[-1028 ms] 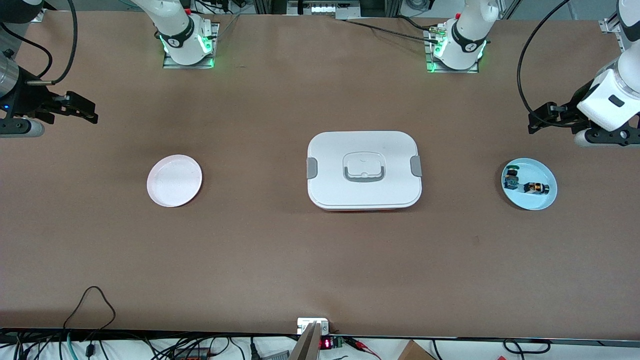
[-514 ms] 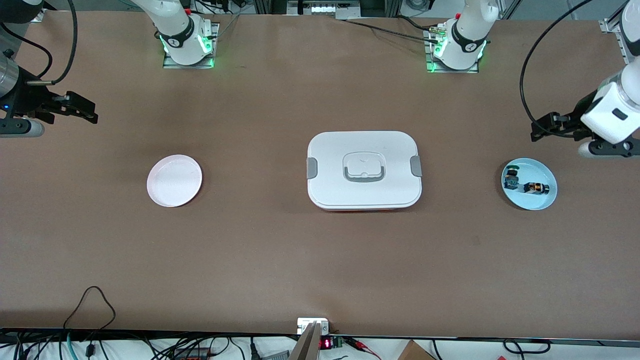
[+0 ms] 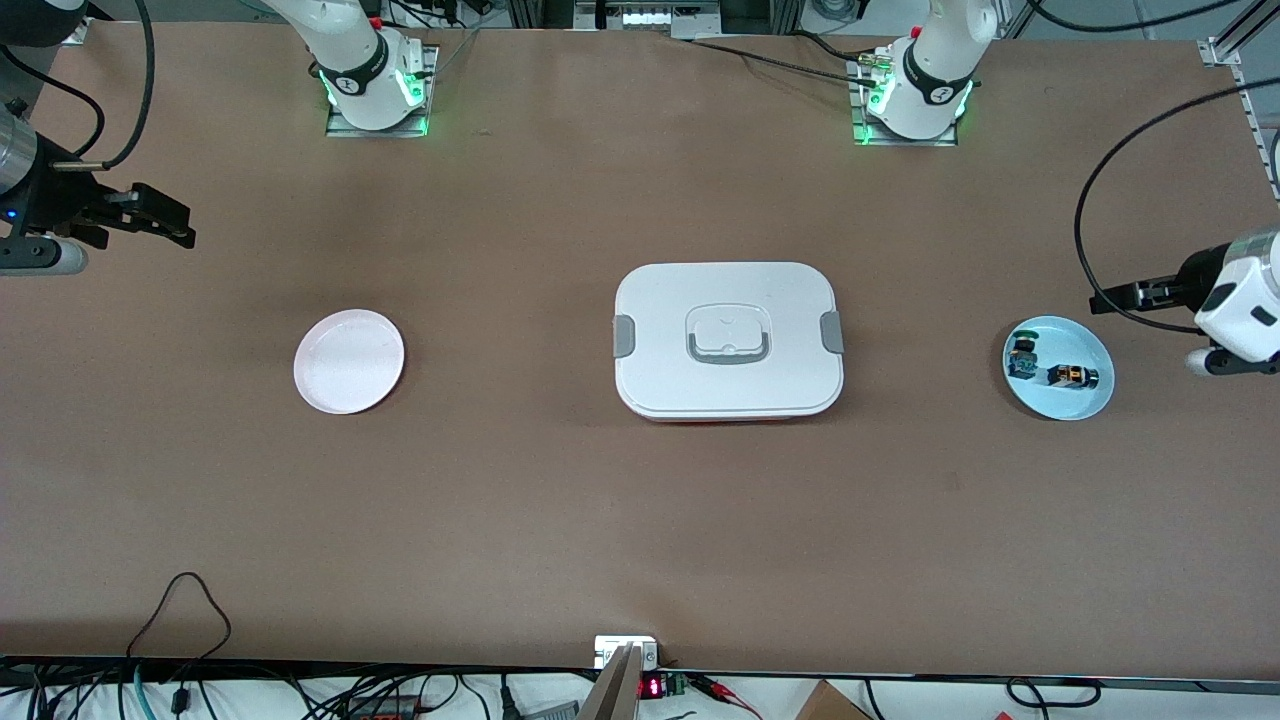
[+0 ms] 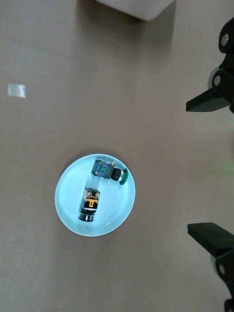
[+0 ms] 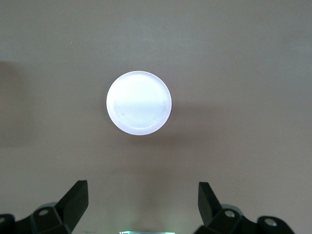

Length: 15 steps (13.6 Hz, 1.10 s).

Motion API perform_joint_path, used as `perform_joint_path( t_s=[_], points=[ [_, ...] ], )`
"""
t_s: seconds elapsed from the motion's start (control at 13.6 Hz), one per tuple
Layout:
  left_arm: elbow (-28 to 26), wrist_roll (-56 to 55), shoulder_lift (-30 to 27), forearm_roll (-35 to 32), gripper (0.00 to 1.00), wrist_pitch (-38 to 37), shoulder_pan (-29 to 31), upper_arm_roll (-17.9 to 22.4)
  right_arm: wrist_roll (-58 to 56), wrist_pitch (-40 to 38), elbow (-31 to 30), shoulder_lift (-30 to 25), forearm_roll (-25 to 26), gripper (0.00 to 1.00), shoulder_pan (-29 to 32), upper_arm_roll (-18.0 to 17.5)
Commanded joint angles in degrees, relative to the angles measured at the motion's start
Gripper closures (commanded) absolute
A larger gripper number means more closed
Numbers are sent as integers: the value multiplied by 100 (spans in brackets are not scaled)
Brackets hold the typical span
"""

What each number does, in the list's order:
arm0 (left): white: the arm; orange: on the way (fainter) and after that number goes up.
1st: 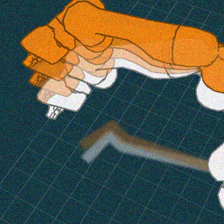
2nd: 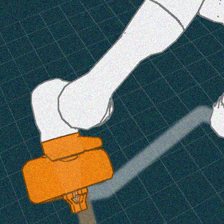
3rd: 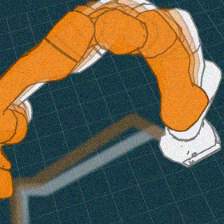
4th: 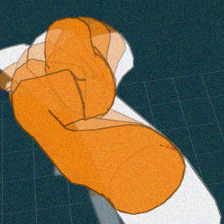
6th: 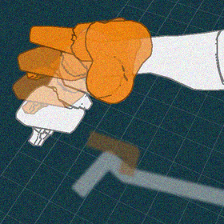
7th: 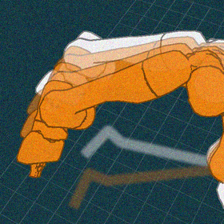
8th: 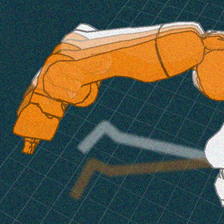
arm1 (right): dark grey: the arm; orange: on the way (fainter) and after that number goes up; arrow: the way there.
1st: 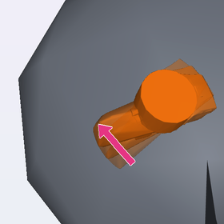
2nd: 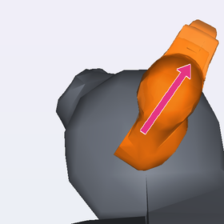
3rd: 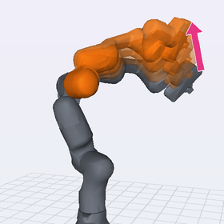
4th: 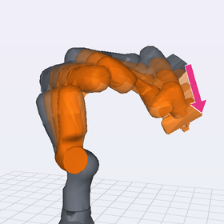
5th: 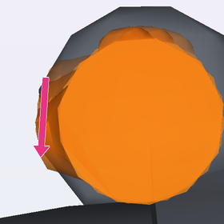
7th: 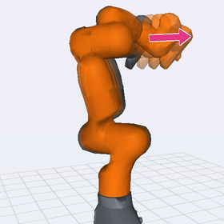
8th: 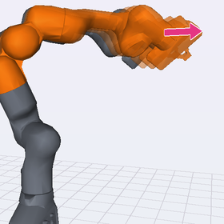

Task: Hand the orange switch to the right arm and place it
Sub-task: 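Lower the left gripper over the orange switch in the blue dish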

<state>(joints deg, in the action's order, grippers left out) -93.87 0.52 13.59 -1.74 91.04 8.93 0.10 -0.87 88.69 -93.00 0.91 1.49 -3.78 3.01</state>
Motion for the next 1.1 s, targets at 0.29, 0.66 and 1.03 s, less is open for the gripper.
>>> perform_joint_path(
  t_s=[0.29, 0.66, 1.03],
  points=[
    [-1043, 1229, 249, -705, 0, 1930, 451, -62, 8, 52, -52, -100, -52, 0, -17, -29],
    [-2055, 1319, 582, -687, 1, 4164, 803, -71, -62, 52, -25, -82, -17, 0, -8, -28],
    [-2117, 1319, 960, -643, 1, 4676, 891, -89, -45, 88, -25, -73, -44, 0, -8, -29]
  ],
)
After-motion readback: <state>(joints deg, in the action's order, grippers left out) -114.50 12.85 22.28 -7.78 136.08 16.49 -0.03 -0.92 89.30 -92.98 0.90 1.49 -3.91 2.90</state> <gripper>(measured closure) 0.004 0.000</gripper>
